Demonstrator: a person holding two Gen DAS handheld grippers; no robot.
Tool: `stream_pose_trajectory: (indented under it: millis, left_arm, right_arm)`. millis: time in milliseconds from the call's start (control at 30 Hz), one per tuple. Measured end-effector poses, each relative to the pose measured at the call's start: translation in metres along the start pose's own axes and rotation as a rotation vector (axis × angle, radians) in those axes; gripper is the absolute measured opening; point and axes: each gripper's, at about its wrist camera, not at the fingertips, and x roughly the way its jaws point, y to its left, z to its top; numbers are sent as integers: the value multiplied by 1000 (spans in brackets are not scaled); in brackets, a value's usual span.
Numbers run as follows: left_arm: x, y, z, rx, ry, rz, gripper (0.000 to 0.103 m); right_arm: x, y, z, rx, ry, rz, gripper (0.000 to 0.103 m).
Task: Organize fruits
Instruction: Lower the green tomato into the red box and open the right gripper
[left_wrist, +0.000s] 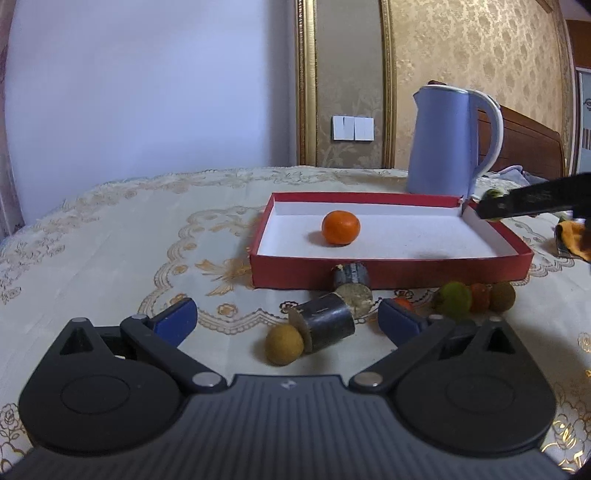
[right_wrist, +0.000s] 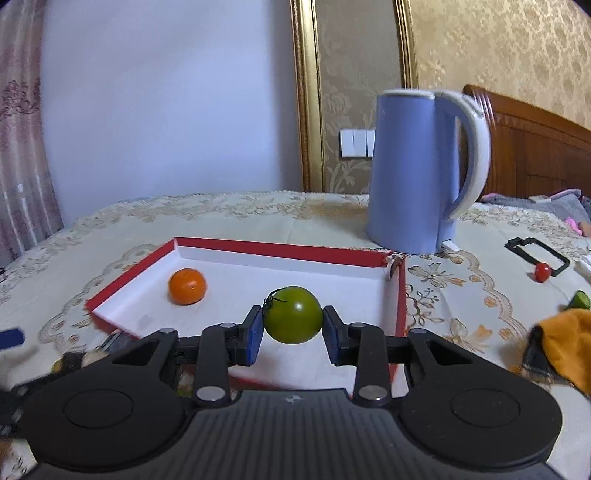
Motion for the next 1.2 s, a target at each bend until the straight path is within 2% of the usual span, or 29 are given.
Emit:
stream_pose_trajectory:
  millis: [200, 400, 533, 633, 767, 833, 933, 1000, 1100, 1200]
  left_arm:
    - [3, 15, 0, -83, 15, -18, 103]
    - [1, 10, 0, -61, 12, -18, 103]
    - [2, 13, 0, -82, 15, -14, 103]
    - [0, 15, -1, -97, 3, -17, 103]
    - [-2, 14, 0, -86, -5, -27, 103]
    - [-3, 12, 0, -60, 11, -14, 103]
    - [-10, 13, -3, -38, 20, -26, 103]
    - [-12, 15, -5, -14, 30, -21, 103]
    - [-14, 18, -8, 28, 42, 13, 103]
    - [-16, 20, -9, 49, 51, 56, 103]
  right_arm:
    - [56, -8, 18, 0, 80, -61, 34]
    - [93, -21, 21, 27, 143, -113, 34]
    - [106, -23, 20, 24, 174, -152, 34]
    - [91, -22, 22, 58, 143, -135, 37]
    - [41, -5, 17, 2, 43, -107, 72]
    - [14, 5, 9, -22, -6, -80, 73]
    - [-30, 14, -12, 26, -75, -7, 73]
    - [-54, 21, -27, 43, -126, 13, 73]
    - [-76, 28, -51, 70, -168, -2, 73]
    - [-79, 27, -67, 53, -149, -65, 73]
